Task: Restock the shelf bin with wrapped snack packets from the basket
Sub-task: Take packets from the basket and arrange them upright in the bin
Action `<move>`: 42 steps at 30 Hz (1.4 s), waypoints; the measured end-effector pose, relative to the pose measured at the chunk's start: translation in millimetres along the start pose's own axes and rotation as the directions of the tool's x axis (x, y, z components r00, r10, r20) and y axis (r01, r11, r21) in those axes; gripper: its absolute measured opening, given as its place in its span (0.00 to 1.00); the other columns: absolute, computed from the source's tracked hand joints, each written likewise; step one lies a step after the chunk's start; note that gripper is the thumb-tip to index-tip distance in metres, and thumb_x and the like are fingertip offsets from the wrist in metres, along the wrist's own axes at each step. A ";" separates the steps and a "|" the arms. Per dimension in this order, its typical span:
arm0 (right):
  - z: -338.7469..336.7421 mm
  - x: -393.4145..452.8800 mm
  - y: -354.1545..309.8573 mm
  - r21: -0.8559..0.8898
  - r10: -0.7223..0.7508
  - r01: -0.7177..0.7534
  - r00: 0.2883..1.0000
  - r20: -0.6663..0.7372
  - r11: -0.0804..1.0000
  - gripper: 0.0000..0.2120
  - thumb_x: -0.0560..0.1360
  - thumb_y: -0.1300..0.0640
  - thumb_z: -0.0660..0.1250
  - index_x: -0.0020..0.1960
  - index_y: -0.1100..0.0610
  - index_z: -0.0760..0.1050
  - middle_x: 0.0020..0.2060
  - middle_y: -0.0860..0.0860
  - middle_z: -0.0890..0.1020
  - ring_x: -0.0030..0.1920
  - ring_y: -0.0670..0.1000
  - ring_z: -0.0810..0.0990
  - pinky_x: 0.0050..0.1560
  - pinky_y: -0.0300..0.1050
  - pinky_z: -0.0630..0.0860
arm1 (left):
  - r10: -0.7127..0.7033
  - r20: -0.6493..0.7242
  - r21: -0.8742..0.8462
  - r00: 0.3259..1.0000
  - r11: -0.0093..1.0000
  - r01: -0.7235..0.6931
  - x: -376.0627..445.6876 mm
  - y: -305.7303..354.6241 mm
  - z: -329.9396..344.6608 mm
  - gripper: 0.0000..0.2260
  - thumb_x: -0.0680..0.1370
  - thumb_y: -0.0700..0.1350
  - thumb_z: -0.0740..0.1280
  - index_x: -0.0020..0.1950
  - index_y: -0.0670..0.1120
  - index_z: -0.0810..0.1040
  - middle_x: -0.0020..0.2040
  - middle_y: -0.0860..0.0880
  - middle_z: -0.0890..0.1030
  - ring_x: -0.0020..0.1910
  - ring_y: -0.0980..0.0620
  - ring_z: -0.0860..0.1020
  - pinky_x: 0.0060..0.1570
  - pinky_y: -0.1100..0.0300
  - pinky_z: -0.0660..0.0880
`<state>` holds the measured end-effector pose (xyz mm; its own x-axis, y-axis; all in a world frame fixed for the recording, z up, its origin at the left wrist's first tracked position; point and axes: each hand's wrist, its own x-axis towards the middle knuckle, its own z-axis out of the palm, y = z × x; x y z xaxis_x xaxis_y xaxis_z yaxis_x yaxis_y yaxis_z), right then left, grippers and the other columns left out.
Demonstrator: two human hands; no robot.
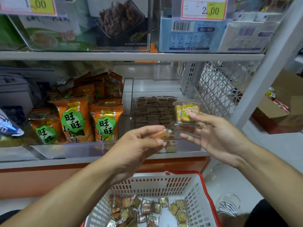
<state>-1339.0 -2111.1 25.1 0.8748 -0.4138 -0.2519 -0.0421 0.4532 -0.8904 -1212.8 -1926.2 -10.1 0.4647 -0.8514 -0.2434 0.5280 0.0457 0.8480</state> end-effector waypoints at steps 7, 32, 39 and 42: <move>-2.9 -2.3 -3.4 -0.074 -0.033 0.042 0.993 0.117 0.996 0.15 0.75 0.57 0.67 0.60 0.59 0.81 0.50 0.57 0.83 0.48 0.53 0.83 0.47 0.47 0.83 | 0.035 -0.117 0.086 0.993 0.996 -0.025 -4.0 4.1 6.2 0.13 0.83 0.50 0.65 0.62 0.44 0.80 0.57 0.45 0.87 0.47 0.45 0.88 0.28 0.62 0.81; 9.9 -4.7 22.8 -0.615 -0.131 0.177 0.984 0.119 0.769 0.28 0.66 0.68 0.80 0.61 0.51 0.77 0.55 0.55 0.83 0.45 0.53 0.85 0.52 0.49 0.83 | 0.001 -0.278 0.032 0.961 0.999 0.008 -4.3 -11.4 21.5 0.17 0.85 0.53 0.60 0.62 0.43 0.81 0.58 0.40 0.85 0.58 0.39 0.84 0.53 0.41 0.83; 24.3 -6.0 37.1 -0.752 -0.075 0.220 0.972 0.222 0.622 0.33 0.72 0.66 0.77 0.72 0.49 0.72 0.59 0.46 0.83 0.54 0.49 0.86 0.60 0.49 0.80 | -0.119 -0.286 -0.179 0.951 0.981 0.069 -6.3 -17.0 38.1 0.21 0.85 0.53 0.58 0.65 0.38 0.77 0.55 0.35 0.85 0.57 0.36 0.84 0.65 0.36 0.76; 25.4 -7.8 30.2 -0.853 -0.178 0.345 0.938 0.297 0.393 0.30 0.70 0.60 0.78 0.67 0.43 0.75 0.55 0.39 0.81 0.54 0.42 0.82 0.57 0.39 0.77 | -0.144 -0.295 -0.196 0.944 0.977 0.087 -3.0 -17.3 36.6 0.28 0.83 0.61 0.59 0.63 0.36 0.79 0.55 0.33 0.85 0.58 0.36 0.83 0.67 0.40 0.74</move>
<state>-1334.8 -2074.1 9.9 0.9716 -0.2341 0.0347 -0.1265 -0.6377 -0.7598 -1249.2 -1943.5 -6.8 0.5729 -0.6562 -0.4910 0.6957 0.0727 0.7146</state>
